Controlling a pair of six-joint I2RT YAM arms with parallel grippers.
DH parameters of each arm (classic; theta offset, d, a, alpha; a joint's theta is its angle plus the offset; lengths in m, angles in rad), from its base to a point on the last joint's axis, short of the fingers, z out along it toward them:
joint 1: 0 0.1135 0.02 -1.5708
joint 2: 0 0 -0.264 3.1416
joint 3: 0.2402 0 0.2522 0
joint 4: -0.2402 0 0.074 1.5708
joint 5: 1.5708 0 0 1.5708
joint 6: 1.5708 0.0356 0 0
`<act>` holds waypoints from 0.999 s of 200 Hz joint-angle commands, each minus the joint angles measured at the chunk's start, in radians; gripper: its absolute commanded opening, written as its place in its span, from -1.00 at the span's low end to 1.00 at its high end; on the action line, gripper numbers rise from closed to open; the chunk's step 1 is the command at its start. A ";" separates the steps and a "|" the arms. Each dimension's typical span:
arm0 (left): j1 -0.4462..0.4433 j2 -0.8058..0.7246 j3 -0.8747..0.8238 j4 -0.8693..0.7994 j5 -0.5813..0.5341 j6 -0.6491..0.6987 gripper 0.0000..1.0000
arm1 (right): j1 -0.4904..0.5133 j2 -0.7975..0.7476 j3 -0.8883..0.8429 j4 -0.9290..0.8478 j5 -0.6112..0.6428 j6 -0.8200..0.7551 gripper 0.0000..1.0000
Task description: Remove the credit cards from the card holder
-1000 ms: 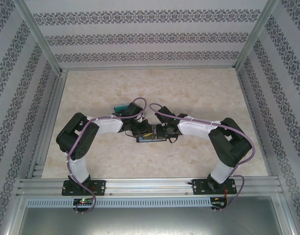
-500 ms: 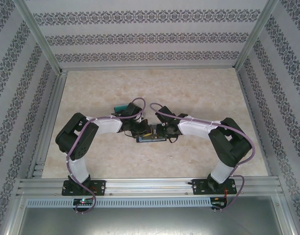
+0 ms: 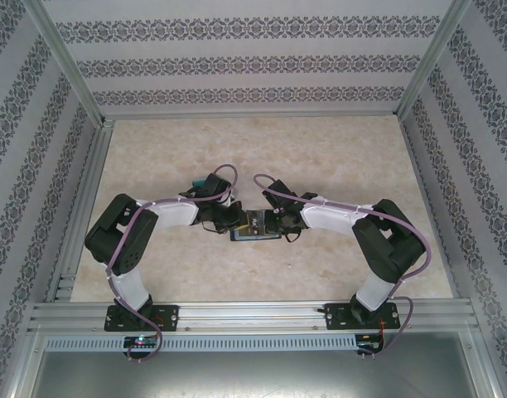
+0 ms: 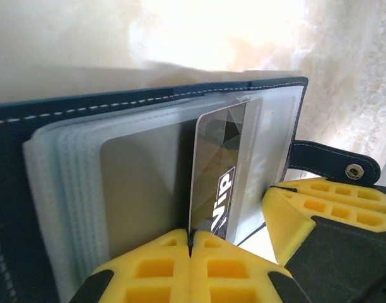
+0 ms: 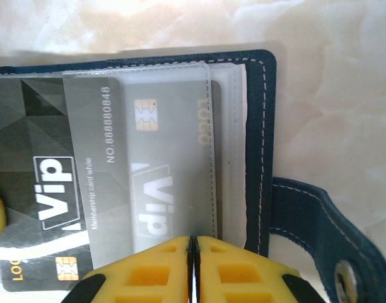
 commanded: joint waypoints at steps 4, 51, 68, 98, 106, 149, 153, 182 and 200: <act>0.025 -0.042 -0.026 -0.073 -0.012 0.044 -1.00 | -0.011 0.017 -0.010 -0.014 -0.006 0.014 -0.74; 0.056 -0.097 -0.053 -0.109 -0.019 0.063 -1.00 | -0.012 0.017 -0.007 -0.013 -0.006 0.018 -0.74; 0.069 -0.125 -0.058 -0.115 -0.010 0.060 -1.00 | -0.011 0.016 -0.006 -0.015 -0.004 0.018 -0.73; 0.072 -0.172 -0.035 -0.159 -0.011 0.067 -1.00 | -0.012 0.008 0.000 -0.020 0.001 0.015 -0.72; 0.072 -0.189 -0.030 -0.172 -0.016 0.071 -1.00 | -0.011 0.005 0.002 -0.020 0.004 0.014 -0.72; 0.074 -0.273 0.017 -0.316 -0.081 0.137 -1.00 | -0.015 -0.052 0.021 -0.026 0.030 -0.009 -0.59; 0.074 -0.280 0.023 -0.329 -0.085 0.143 -1.00 | -0.014 -0.061 0.023 -0.026 0.034 -0.012 -0.56; 0.074 -0.314 0.079 -0.418 -0.118 0.191 -1.00 | -0.027 -0.133 0.054 -0.026 0.044 -0.038 -0.34; 0.074 -0.327 0.125 -0.485 -0.142 0.246 -1.00 | -0.032 -0.180 0.073 -0.021 0.045 -0.062 -0.26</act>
